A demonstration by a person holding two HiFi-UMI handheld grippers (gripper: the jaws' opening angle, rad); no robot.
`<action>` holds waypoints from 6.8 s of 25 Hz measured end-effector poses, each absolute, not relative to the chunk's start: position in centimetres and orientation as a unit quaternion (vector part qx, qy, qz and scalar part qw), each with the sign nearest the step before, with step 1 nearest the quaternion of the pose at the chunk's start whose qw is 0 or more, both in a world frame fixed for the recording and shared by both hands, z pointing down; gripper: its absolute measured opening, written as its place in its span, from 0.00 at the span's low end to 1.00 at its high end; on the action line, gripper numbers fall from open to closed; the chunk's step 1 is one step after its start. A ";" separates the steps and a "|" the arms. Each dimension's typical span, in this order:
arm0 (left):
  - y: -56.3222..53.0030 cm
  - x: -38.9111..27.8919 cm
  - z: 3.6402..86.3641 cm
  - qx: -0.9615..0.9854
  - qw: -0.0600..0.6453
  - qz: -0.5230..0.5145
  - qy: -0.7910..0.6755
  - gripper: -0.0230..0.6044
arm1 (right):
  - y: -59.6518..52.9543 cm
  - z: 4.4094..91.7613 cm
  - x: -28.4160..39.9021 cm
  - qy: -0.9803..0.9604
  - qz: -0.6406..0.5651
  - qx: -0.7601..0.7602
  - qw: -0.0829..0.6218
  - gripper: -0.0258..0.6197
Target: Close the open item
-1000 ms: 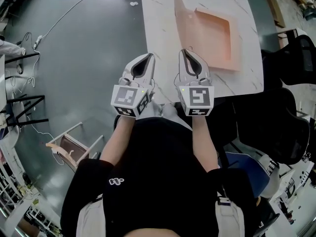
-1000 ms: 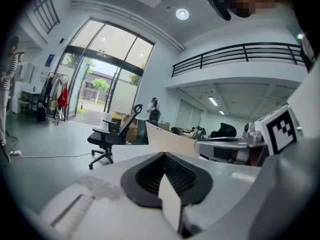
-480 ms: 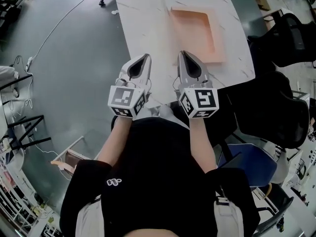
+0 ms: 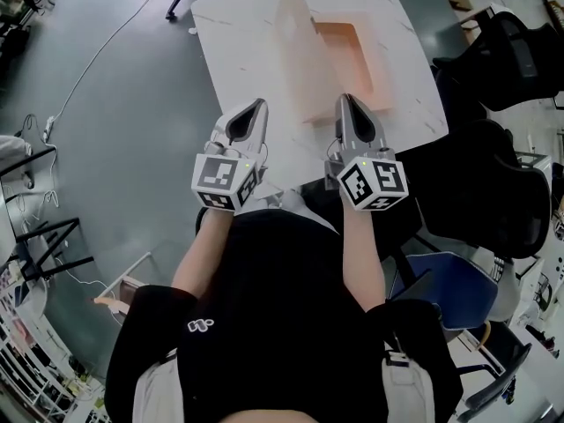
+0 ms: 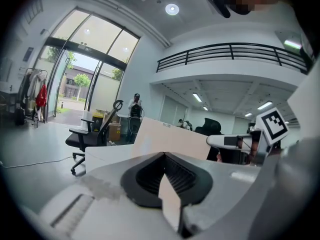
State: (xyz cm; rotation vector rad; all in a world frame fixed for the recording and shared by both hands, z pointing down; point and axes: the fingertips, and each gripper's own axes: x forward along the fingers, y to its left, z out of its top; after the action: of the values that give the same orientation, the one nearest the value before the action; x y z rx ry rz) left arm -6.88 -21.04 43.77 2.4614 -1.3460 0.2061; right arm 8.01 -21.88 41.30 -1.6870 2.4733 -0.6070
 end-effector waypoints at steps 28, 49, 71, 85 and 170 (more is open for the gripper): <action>-21.1 -6.7 45.0 0.857 0.166 0.099 -0.477 0.04 | -24.1 50.5 23.3 0.709 -0.263 -0.652 0.056 0.07; -21.3 -6.8 46.1 0.848 0.167 0.123 -0.488 0.04 | -25.5 59.5 27.1 0.668 -0.276 -0.686 -0.082 0.13; -21.2 -7.7 46.9 0.832 0.182 0.122 -0.509 0.04 | -30.5 59.9 21.6 0.701 -0.039 -0.582 -0.410 0.02; -20.7 -10.3 47.6 0.809 0.192 0.127 -0.541 0.04 | -37.9 59.8 19.1 0.726 -0.011 -0.529 -0.440 0.02; -22.8 -2.9 36.1 0.893 0.045 0.035 -0.447 0.04 | -21.6 35.5 3.7 0.853 -0.058 -0.519 -0.030 0.02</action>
State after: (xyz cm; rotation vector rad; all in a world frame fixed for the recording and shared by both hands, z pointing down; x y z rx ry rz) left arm -2.93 -22.79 36.14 2.7271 -1.3664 0.1066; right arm 3.73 -21.59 35.54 -1.6611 2.7311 -0.1850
